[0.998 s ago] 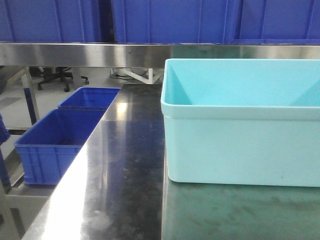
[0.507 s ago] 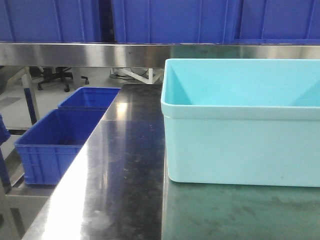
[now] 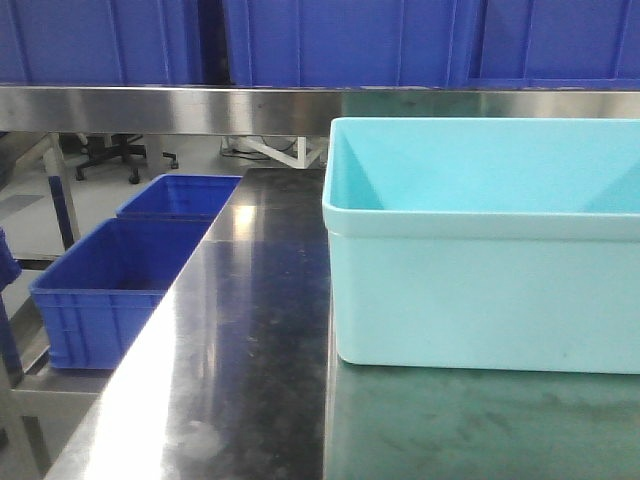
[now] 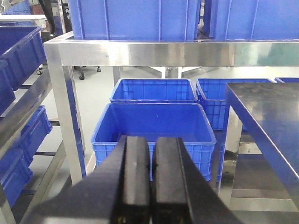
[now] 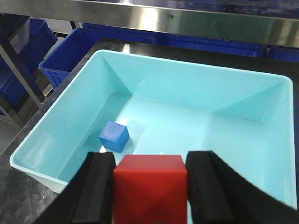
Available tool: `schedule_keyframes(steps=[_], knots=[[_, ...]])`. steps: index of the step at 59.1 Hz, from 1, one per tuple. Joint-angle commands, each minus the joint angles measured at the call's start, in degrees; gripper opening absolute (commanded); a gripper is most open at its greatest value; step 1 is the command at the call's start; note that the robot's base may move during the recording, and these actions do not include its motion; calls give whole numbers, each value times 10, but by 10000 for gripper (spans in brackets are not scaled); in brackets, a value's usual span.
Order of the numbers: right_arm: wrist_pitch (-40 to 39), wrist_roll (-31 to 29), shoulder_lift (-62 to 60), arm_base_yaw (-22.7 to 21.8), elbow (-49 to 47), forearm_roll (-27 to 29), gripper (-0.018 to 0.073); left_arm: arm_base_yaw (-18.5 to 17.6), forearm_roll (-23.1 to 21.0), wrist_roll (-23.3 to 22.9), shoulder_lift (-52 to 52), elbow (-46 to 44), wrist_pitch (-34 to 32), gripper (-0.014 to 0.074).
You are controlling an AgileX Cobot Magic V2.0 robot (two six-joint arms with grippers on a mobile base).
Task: Pick red cube and place on left shelf
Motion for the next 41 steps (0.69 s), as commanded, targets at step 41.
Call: schedule_keyframes(steps=[41], knots=[[-42, -5, -1, 0, -14, 4, 54, -4, -2, 0, -9, 13, -50, 102]])
